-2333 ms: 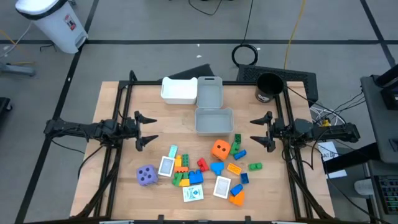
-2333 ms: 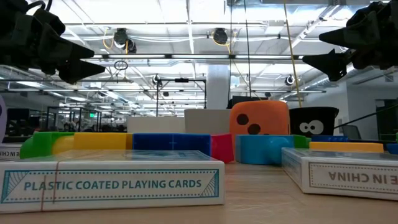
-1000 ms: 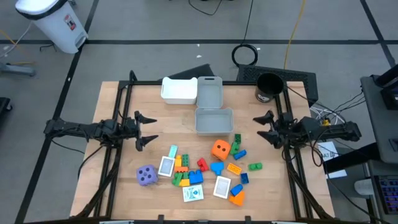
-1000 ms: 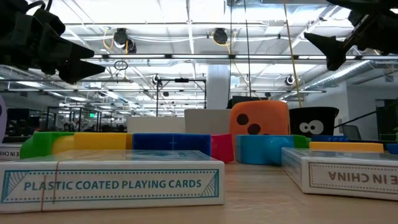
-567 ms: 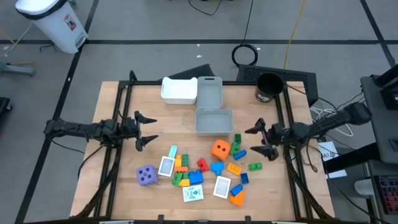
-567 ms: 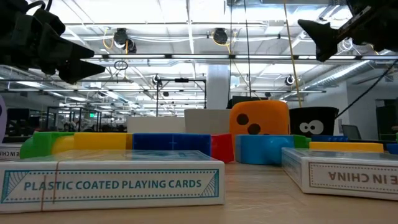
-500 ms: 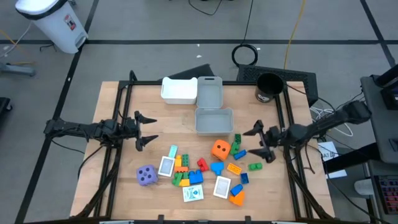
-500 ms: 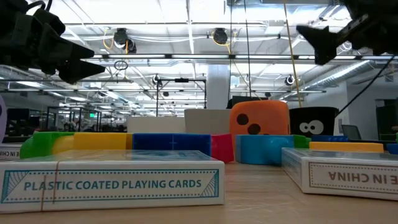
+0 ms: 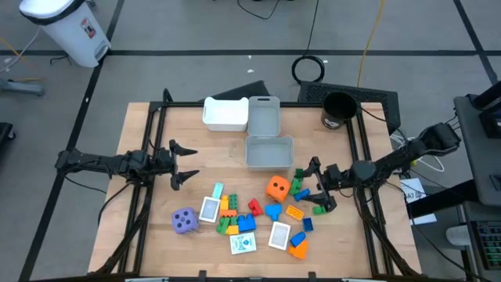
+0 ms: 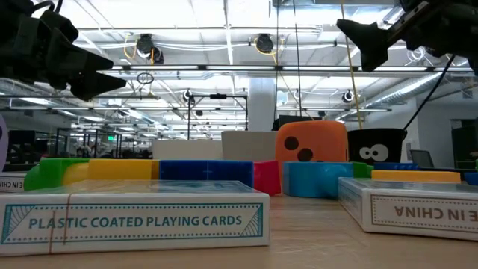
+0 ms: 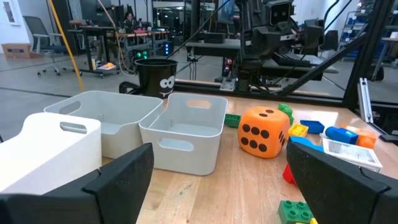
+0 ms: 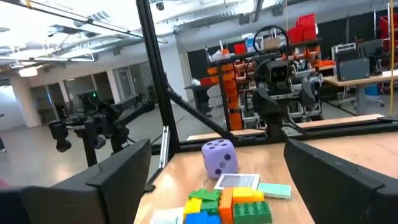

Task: Pick & Place Toys
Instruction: Put the brown playing card box into the top gray bin

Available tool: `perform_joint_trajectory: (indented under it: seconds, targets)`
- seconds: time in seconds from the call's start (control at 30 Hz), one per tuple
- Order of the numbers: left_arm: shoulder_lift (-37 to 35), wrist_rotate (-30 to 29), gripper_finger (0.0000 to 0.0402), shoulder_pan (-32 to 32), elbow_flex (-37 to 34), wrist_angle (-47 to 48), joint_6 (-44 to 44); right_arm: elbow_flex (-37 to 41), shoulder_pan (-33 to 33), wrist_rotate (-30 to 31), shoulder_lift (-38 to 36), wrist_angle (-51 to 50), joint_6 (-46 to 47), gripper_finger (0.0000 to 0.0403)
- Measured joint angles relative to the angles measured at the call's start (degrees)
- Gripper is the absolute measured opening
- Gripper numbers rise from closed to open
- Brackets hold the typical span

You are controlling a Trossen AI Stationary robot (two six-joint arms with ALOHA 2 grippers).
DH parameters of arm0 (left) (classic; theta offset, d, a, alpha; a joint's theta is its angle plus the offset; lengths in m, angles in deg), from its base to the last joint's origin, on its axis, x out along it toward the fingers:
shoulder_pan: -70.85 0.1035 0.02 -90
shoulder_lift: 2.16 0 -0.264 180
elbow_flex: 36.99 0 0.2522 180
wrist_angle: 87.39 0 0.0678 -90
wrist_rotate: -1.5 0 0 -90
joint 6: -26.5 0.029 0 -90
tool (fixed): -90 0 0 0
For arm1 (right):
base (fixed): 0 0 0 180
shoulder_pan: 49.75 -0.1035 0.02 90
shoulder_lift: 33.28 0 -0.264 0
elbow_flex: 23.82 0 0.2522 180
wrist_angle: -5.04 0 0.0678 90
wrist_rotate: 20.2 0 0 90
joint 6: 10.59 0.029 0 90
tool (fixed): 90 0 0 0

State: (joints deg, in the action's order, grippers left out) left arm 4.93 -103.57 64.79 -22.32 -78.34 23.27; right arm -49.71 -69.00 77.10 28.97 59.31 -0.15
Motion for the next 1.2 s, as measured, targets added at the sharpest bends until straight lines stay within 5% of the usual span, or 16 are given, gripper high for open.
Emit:
perform_joint_trajectory:
  seconds: [1.2]
  targets:
    - [0.0,0.0,0.0374,0.0,0.0,0.0,0.0,-0.2,0.0,0.1,0.5,2.0,-3.6,0.0345]
